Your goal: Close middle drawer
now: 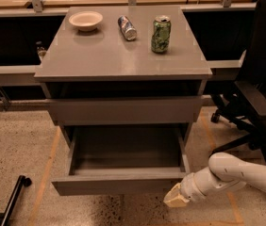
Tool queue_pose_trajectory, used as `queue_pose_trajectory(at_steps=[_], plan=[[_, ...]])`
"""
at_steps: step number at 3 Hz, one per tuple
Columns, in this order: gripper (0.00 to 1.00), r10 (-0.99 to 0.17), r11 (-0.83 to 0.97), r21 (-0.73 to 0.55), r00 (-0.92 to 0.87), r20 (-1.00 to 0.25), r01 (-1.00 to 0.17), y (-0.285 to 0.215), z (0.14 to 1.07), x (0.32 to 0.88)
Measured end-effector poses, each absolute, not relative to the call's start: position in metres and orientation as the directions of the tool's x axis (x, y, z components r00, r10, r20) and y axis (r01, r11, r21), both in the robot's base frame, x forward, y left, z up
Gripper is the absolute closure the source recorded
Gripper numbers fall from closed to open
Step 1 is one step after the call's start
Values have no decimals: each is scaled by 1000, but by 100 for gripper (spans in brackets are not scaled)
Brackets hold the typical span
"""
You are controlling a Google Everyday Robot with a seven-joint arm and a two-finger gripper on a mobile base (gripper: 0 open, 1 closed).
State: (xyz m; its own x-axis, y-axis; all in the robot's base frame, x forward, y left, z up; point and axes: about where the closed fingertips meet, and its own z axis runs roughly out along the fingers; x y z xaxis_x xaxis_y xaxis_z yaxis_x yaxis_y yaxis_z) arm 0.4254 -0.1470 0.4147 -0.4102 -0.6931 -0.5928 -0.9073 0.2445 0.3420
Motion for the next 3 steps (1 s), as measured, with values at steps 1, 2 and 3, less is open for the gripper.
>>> queue_pose_trajectory(at_steps=[1,2,3], plan=[[100,-683,214,264,-337,-648,-941,-134,412,476],[100,-683,213,264,-337,-648,-941,-134,412,476],[100,-669,234,266,-354,-654,-935,-134,405,484]])
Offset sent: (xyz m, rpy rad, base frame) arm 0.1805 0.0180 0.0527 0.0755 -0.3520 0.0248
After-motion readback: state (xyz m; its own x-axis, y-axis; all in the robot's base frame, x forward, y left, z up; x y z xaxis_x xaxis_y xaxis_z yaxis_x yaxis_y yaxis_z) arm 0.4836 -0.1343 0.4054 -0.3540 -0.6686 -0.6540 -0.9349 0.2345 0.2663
